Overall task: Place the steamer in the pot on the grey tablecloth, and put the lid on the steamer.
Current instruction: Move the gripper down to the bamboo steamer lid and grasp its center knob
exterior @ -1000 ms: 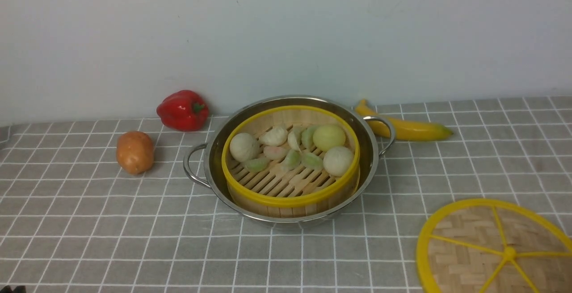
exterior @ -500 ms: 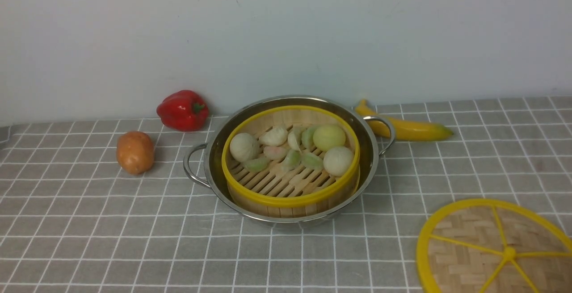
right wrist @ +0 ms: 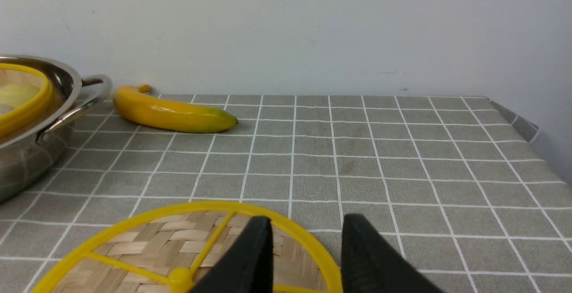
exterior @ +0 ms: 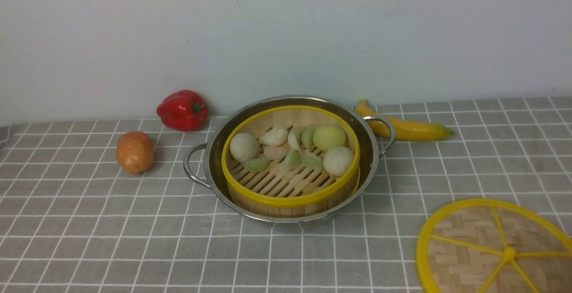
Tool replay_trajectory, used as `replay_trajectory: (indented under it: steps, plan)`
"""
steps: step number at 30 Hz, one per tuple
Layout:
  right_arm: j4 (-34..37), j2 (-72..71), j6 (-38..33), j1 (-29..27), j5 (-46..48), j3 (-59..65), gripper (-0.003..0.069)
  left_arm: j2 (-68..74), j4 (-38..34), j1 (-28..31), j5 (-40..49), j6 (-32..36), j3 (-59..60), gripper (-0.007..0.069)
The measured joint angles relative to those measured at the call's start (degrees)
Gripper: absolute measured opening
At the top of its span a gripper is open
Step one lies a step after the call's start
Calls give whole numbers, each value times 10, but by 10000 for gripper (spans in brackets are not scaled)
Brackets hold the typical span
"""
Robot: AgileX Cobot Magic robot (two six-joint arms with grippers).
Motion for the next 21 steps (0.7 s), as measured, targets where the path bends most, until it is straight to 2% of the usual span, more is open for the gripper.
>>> replay_trajectory:
  steps: [11, 16, 21]
  plan:
    - [17, 0, 0, 0, -11, -2, 243, 0, 0, 0, 0, -1, 0, 137]
    - [67, -1, 0, 0, -19, -91, 243, 0, 0, 0, 0, -1, 0, 139]
    - [111, -2, 0, 0, 23, -191, 243, 0, 0, 0, 0, -1, 0, 149]
